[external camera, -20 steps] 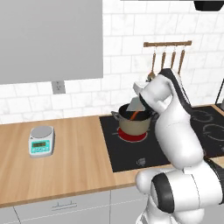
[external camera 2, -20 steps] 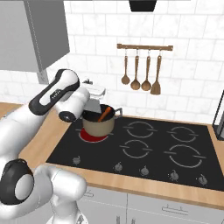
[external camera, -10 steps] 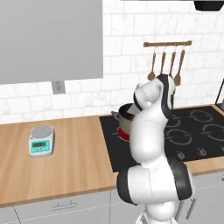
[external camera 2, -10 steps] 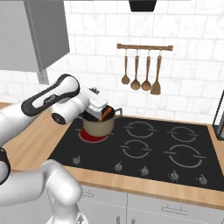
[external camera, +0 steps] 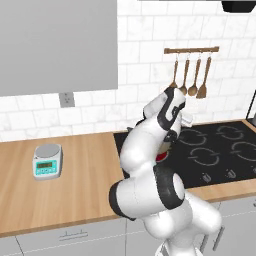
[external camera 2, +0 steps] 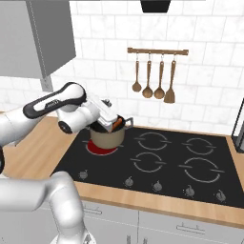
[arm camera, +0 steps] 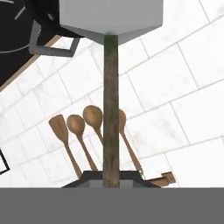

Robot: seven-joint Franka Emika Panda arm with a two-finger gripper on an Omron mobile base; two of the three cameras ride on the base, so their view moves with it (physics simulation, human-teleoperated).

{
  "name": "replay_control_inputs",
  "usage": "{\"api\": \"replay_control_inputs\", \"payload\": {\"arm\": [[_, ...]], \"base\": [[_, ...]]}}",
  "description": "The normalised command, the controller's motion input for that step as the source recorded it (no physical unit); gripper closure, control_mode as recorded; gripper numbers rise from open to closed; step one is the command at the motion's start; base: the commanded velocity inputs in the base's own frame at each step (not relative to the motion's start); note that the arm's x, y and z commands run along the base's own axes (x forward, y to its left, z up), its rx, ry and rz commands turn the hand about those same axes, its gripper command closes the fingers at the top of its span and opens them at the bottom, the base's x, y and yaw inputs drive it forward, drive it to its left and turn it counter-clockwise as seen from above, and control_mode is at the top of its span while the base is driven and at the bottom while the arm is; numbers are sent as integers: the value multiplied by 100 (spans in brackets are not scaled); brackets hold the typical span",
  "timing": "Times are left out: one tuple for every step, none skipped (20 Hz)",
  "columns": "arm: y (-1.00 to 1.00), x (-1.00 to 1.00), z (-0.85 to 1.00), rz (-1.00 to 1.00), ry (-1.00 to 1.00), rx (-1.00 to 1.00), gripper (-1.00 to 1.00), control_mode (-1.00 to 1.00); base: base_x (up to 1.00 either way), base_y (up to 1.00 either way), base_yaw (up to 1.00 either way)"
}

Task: Put the carrot and tomato in the pot. Retrieve the spatula and lightly stir the vegetables in the pot.

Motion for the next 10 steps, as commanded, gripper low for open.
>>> {"api": "replay_control_inputs", "payload": {"arm": [[0, 0, -39, 0, 0, 0, 100, -100], [0, 0, -43, 0, 2, 0, 100, -100], [0, 0, -51, 0, 3, 0, 100, -100], [0, 0, -53, 0, 4, 0, 100, -100], [0, 0, -56, 0, 4, 0, 100, -100], [0, 0, -63, 0, 7, 0, 100, -100], [0, 0, -63, 0, 9, 0, 100, -100], [0, 0, -58, 0, 11, 0, 100, -100], [0, 0, -54, 0, 13, 0, 100, -100], [0, 0, -50, 0, 13, 0, 100, -100]], "base": [[0, 0, 0], [0, 0, 0], [0, 0, 0], [0, 0, 0], [0, 0, 0], [0, 0, 0], [0, 0, 0], [0, 0, 0], [0, 0, 0], [0, 0, 0]]}}
